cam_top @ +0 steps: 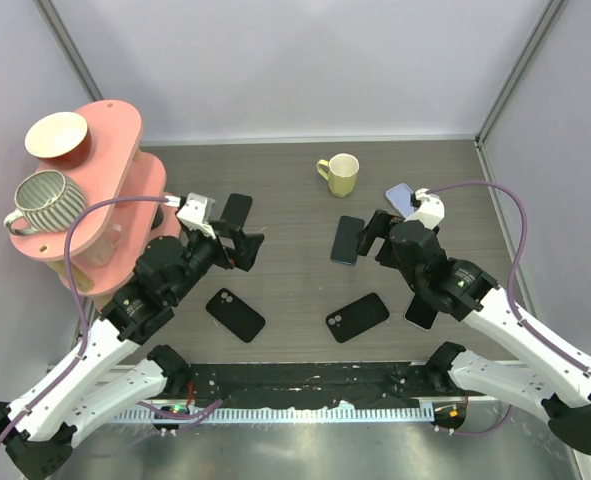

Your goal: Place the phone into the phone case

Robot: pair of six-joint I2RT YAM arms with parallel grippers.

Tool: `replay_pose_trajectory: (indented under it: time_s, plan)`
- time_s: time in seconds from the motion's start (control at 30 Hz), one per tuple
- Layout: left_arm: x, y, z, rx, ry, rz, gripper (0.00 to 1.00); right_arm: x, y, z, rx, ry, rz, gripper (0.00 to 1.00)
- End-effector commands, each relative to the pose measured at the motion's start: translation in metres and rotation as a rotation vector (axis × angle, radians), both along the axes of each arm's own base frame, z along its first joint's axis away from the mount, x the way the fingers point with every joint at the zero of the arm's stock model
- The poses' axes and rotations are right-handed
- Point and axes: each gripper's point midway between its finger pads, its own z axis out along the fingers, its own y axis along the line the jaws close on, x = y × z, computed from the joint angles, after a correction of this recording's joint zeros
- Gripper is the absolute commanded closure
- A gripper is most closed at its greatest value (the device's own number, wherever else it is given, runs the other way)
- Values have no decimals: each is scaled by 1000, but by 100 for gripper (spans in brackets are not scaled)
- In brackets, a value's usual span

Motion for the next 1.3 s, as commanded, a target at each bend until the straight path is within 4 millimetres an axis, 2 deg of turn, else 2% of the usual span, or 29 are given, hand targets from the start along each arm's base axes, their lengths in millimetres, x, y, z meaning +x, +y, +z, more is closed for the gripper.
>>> replay_pose_trajectory:
  time_s: [0.0, 0.47, 0.7, 0.8, 0.93, 1.13, 1.27]
  plan:
    - [2, -3, 15, -28, -55, -10, 0, 6, -7, 17, 20, -36, -64, 1]
    - [3, -1, 13, -19, -56, 0, 0, 5, -22, 4, 9, 0, -168, 1]
    - [4, -1, 12, -20, -55, 3, 0, -7, -57, -25, -16, 104, -423, 1]
    - [3, -1, 13, -23, -57, 0, 0, -12, -61, -42, -42, 157, -470, 1]
    - [3, 1, 14, -23, -61, 8, 0, -14, -57, -77, -102, 246, -486, 3]
    - [3, 4, 16, -28, -70, 23, 0, -9, -32, -105, -233, 386, -341, 5]
    - [1, 4, 19, -37, -75, 13, 1, -16, -29, -125, -246, 454, -338, 6]
